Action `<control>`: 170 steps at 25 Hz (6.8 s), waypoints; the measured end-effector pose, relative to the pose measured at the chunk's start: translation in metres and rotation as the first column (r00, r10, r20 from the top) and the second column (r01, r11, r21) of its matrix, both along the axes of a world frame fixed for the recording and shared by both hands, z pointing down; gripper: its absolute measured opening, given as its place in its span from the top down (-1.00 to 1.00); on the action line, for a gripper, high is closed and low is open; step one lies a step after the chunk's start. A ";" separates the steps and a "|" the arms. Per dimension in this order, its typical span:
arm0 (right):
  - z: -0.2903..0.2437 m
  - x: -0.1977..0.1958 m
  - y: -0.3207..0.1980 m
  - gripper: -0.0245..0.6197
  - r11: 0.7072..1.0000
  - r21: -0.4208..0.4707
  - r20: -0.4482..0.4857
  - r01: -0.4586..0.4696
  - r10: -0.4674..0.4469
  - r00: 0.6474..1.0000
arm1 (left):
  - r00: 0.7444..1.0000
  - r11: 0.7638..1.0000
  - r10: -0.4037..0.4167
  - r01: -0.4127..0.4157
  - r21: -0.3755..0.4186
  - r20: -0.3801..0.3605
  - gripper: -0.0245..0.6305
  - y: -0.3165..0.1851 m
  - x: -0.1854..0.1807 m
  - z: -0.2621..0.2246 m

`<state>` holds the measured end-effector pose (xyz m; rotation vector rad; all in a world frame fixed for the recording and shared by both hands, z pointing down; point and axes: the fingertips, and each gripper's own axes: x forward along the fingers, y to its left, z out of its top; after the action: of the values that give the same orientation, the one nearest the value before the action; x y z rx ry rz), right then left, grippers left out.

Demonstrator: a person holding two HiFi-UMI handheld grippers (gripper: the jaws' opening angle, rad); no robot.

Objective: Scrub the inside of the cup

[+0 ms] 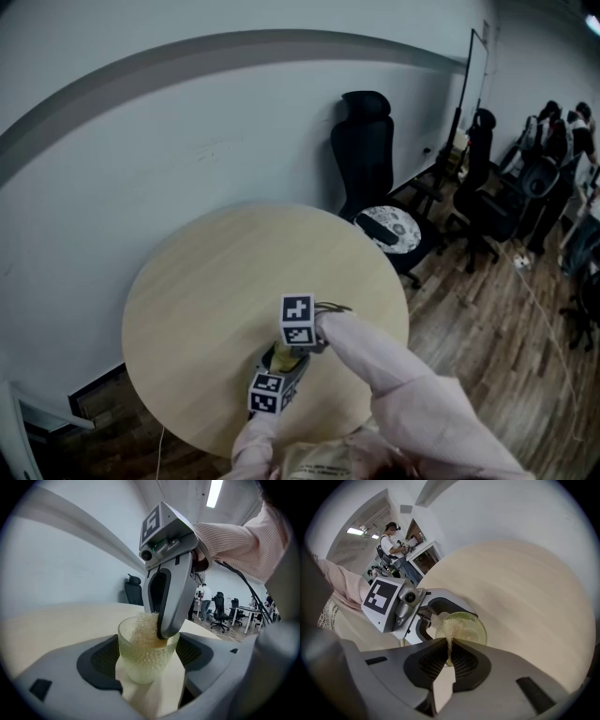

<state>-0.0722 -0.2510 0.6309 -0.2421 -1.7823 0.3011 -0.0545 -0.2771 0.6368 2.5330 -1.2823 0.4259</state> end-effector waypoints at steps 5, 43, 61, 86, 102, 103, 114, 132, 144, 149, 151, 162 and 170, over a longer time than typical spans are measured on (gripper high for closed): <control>-0.001 -0.002 0.003 0.85 0.997 -0.051 0.011 -0.055 0.056 0.998 | 1.000 1.000 -0.001 0.001 -0.001 0.005 -0.21 0.000 -0.001 0.000; -0.014 -0.032 -0.007 0.84 0.826 -0.341 0.056 -0.449 0.494 0.867 | 0.999 1.000 -0.011 0.012 -0.016 0.034 -0.20 -0.003 -0.003 0.006; -0.019 -0.026 -0.024 0.84 0.710 -0.389 0.106 -0.587 0.667 0.738 | 0.999 1.000 -0.013 0.013 -0.005 0.049 -0.20 -0.001 -0.003 0.005; -0.031 -0.009 0.001 0.84 0.984 0.114 0.231 0.134 -0.157 0.960 | 0.999 1.000 -0.015 0.015 -0.009 0.049 -0.20 -0.002 -0.004 0.005; -0.038 -0.007 -0.002 0.84 0.770 0.420 0.059 0.481 -0.552 0.832 | 0.999 1.000 -0.014 0.015 -0.016 0.041 -0.20 -0.001 -0.003 0.005; -0.038 -0.006 -0.002 0.84 0.758 0.427 0.048 0.493 -0.563 0.825 | 0.999 1.000 -0.014 0.015 -0.019 0.039 -0.20 0.000 -0.003 0.006; -0.023 -0.003 -0.007 0.84 0.695 0.445 -0.052 0.566 -0.610 0.790 | 0.999 1.000 -0.011 0.012 -0.013 0.047 -0.20 -0.002 -0.004 0.003; -0.011 0.009 -0.006 0.84 0.906 0.296 -0.069 0.302 -0.295 0.953 | 0.999 1.000 -0.012 0.012 -0.009 0.041 -0.20 -0.001 -0.003 0.003; -0.005 0.003 -0.012 0.84 0.970 0.202 -0.035 0.134 -0.130 0.991 | 0.999 1.000 -0.008 0.008 -0.008 0.043 -0.20 -0.001 -0.003 0.002; -0.005 0.003 -0.007 0.85 0.987 0.129 -0.047 0.096 -0.091 0.995 | 0.999 1.000 -0.006 0.006 -0.010 0.043 -0.20 -0.001 -0.002 0.002; -0.005 0.003 -0.004 0.85 0.993 0.094 -0.049 0.072 -0.068 0.997 | 0.999 1.000 -0.005 0.005 -0.009 0.044 -0.20 -0.001 -0.002 0.003; -0.008 -0.010 0.010 0.85 0.988 -0.098 -0.006 -0.123 0.123 0.992 | 0.999 1.000 -0.003 0.003 -0.012 0.045 -0.20 -0.001 -0.003 0.003; -0.009 -0.016 0.010 0.85 0.949 -0.188 -0.014 -0.252 0.254 0.967 | 0.998 1.000 -0.002 0.003 -0.030 0.057 -0.20 0.001 -0.003 0.011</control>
<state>-0.0881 -0.2406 0.6221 -0.1486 -1.7978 0.6556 -0.0576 -0.2765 0.6477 2.5115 -1.2894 0.5166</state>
